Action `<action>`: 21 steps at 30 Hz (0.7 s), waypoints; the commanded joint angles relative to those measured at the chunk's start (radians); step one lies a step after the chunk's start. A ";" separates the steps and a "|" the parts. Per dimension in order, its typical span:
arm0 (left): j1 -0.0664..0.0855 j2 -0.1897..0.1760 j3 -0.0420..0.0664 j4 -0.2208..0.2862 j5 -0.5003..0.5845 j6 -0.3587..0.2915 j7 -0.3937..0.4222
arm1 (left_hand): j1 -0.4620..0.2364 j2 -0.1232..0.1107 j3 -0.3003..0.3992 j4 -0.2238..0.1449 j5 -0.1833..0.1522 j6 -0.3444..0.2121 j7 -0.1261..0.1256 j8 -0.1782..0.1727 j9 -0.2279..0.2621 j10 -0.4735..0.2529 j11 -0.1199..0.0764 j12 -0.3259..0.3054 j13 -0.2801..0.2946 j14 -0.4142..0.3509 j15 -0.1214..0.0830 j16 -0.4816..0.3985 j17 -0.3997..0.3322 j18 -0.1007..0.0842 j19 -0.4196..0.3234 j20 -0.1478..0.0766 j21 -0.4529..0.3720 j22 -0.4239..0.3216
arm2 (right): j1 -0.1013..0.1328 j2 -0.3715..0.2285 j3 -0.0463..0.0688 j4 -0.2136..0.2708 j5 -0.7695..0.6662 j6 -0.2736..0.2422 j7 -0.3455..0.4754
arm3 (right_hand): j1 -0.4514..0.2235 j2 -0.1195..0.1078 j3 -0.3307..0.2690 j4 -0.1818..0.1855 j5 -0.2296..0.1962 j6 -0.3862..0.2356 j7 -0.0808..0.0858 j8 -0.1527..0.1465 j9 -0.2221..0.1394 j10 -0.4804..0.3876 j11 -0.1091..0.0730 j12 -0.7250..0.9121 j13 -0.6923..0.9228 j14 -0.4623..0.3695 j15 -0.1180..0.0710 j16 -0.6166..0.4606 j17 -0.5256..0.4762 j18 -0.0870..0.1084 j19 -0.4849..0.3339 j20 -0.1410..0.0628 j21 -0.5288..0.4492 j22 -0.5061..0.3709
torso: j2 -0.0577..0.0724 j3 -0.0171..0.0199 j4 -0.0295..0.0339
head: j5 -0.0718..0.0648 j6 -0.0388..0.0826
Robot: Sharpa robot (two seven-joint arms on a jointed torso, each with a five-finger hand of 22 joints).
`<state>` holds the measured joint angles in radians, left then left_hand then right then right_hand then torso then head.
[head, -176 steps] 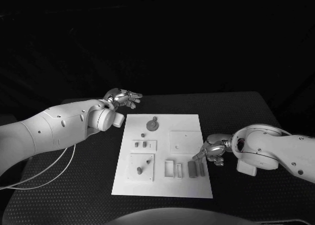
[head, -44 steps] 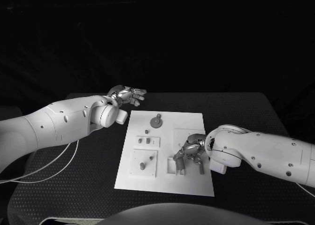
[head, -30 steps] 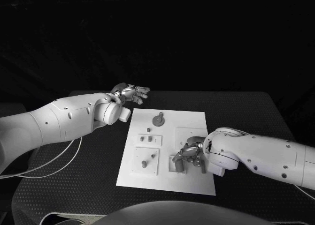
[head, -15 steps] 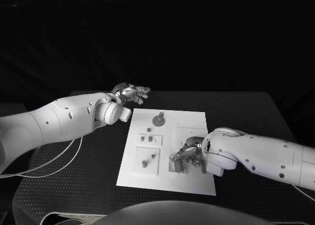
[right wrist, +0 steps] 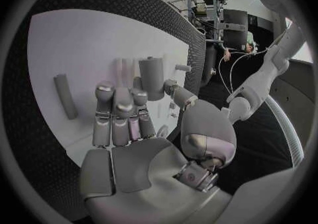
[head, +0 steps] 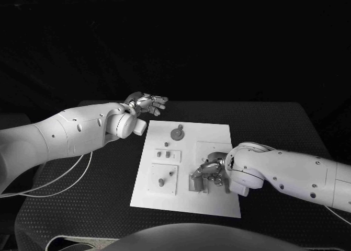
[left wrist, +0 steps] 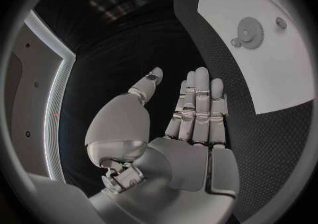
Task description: Assemble the parts on the task board
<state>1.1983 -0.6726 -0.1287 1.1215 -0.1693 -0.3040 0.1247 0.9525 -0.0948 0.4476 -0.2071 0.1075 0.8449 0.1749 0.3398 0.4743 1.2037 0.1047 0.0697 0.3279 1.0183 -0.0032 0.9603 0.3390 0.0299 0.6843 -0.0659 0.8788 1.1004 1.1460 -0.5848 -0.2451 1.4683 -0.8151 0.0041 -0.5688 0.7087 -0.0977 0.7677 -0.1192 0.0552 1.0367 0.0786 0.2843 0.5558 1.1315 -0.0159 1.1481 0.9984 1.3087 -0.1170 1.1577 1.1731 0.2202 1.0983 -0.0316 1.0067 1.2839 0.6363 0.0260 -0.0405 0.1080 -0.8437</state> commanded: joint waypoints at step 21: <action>0.002 0.003 0.001 0.001 0.004 0.010 0.003 | -0.011 -0.001 0.001 0.007 -0.005 -0.009 -0.002 0.004 -0.002 -0.010 0.000 -0.001 -0.001 -0.001 0.005 -0.005 0.003 -0.001 -0.005 -0.030 -0.007 0.003 | -0.012 0.008 -0.003 0.000 -0.009 0.034 0.007 | -0.048 -0.033 0.008 0.009 -0.001 0.017 0.009 -0.009 -0.004 -0.002 -0.007 0.003 0.000 0.000 -0.007 0.005 -0.004 0.042 -0.005 -0.004 0.012 -0.006 | 0.000 0.0004 -0.0011 | 0.003 -0.003</action>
<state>1.1984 -0.6714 -0.1287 1.1215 -0.1693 -0.3028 0.1225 0.9525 -0.0947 0.4476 -0.2071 0.1075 0.8413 0.1714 0.3398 0.4734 1.2037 0.1046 0.0697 0.3281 1.0183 -0.0033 0.9603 0.3404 0.0299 0.6843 -0.0659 0.8788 1.1020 1.1422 -0.5825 -0.2441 1.4661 -0.8176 0.0119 -0.5697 0.6670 -0.1299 0.7756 -0.1114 0.0579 1.0471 0.0776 0.2797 0.5542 1.1311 -0.0164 1.1479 0.9985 1.3078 -0.1159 1.1577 1.1704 0.2216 1.0946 -0.0323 1.0143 1.2786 0.6359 0.0265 -0.0416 0.1106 -0.8463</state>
